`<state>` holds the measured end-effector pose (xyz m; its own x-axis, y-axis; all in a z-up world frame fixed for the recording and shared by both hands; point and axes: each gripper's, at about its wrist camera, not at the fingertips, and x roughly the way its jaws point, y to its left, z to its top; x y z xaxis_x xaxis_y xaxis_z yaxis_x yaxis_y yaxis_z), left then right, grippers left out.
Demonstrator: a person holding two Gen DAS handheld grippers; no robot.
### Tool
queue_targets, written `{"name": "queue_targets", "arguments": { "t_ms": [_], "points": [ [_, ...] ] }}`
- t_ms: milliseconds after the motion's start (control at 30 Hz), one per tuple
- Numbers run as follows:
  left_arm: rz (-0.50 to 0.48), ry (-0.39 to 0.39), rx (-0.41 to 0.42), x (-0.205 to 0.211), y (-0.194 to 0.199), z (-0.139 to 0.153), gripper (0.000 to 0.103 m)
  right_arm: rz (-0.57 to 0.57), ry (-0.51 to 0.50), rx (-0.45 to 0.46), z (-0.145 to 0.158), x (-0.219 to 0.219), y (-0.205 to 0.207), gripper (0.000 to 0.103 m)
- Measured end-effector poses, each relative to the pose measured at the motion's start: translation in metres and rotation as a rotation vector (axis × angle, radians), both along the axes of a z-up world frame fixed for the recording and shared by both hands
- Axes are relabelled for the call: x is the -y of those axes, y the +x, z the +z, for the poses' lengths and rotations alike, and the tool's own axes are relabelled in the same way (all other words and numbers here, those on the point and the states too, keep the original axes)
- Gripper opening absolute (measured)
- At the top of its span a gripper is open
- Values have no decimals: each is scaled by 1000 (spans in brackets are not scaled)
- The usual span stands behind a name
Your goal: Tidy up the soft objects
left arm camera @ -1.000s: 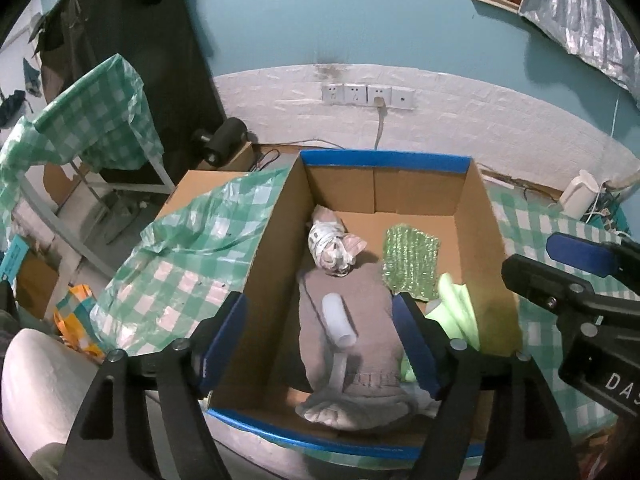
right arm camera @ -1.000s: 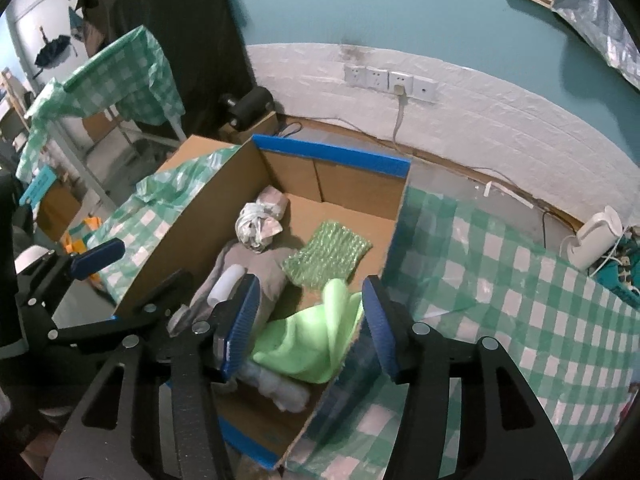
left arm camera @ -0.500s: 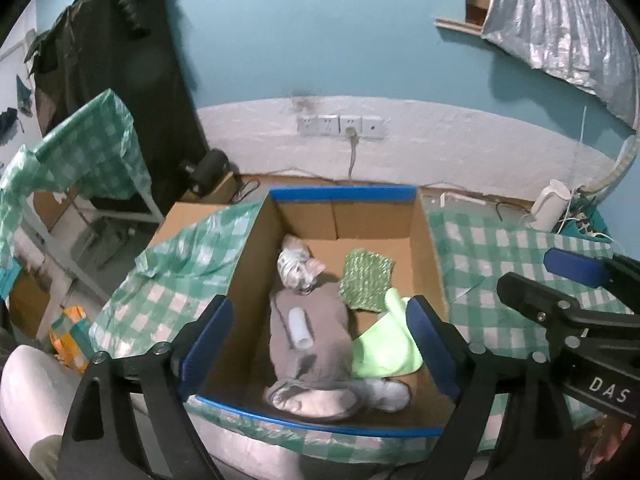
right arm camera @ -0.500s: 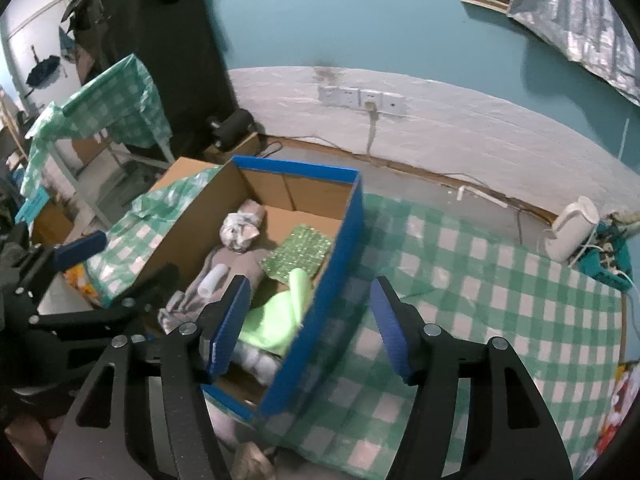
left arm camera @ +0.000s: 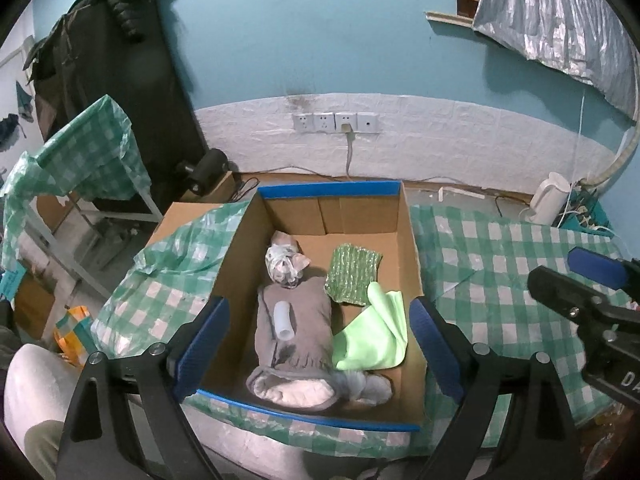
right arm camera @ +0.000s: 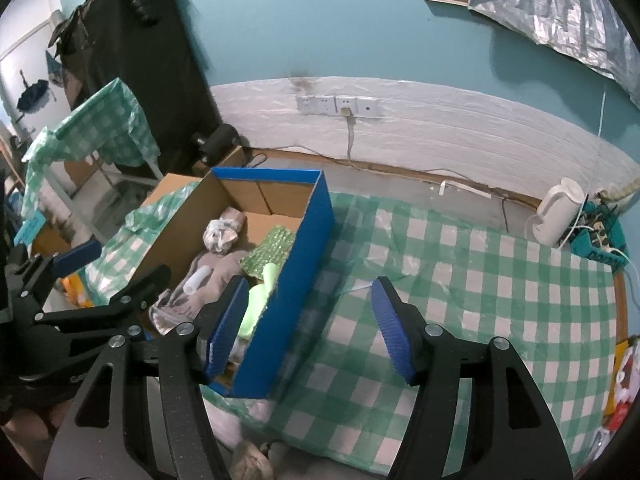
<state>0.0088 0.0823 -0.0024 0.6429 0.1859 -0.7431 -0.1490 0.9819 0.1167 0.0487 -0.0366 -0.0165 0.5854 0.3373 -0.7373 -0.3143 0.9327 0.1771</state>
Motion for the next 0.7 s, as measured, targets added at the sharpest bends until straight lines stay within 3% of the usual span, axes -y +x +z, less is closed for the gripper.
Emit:
{"name": "queue_targets", "arguments": {
  "t_ms": [333, 700],
  "points": [
    [14, -24, -64, 7, 4, -8, 92, -3, 14, -7, -1, 10, -3, 64],
    [-3, -1, -64, 16, 3, -8, 92, -8, 20, -6, -2, 15, -7, 65]
  ]
}}
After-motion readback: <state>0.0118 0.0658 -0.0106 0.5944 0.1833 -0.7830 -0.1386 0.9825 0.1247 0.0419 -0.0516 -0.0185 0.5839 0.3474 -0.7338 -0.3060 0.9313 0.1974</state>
